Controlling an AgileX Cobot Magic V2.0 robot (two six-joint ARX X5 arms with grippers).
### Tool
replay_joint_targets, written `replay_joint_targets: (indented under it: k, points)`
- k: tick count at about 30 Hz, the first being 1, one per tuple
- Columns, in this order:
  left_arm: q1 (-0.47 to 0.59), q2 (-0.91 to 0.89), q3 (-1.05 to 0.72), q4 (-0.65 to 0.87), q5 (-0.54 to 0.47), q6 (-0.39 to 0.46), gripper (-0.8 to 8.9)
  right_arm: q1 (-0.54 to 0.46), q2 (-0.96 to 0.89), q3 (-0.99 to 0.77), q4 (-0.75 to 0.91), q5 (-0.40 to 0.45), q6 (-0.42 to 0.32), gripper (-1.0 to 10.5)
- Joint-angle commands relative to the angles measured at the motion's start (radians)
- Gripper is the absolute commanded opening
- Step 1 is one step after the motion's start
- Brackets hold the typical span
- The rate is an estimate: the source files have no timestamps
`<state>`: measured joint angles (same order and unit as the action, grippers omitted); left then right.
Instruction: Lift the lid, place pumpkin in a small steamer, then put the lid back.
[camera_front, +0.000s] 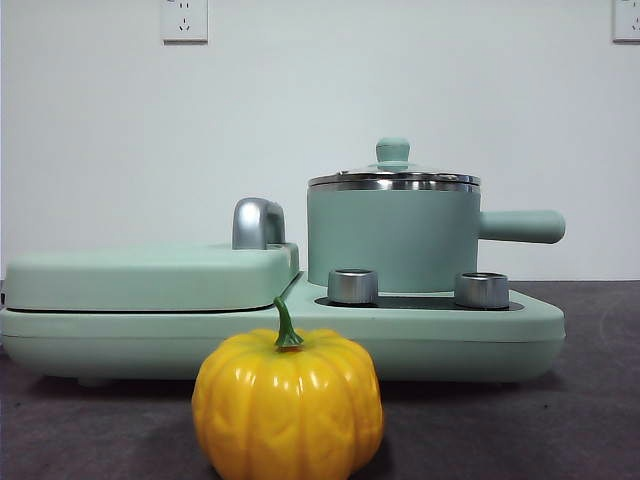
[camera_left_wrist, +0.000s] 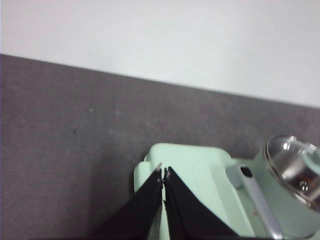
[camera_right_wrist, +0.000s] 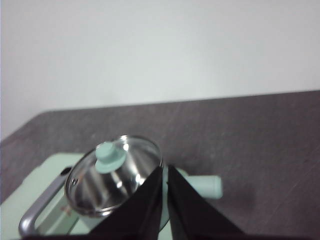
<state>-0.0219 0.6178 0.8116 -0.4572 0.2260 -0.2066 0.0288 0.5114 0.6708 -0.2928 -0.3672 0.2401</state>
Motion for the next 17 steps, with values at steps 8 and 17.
replay_joint_targets:
  k: [8,17]
  points:
    - [-0.031,0.183,0.131,-0.049,0.086,0.174,0.09,0.002,0.288,0.189,-0.060,-0.112,-0.140,0.1]
    - [-0.146,0.330,0.220,-0.043,0.086,0.275,0.09,0.066,0.451,0.287,-0.065,-0.154,-0.223,0.1]
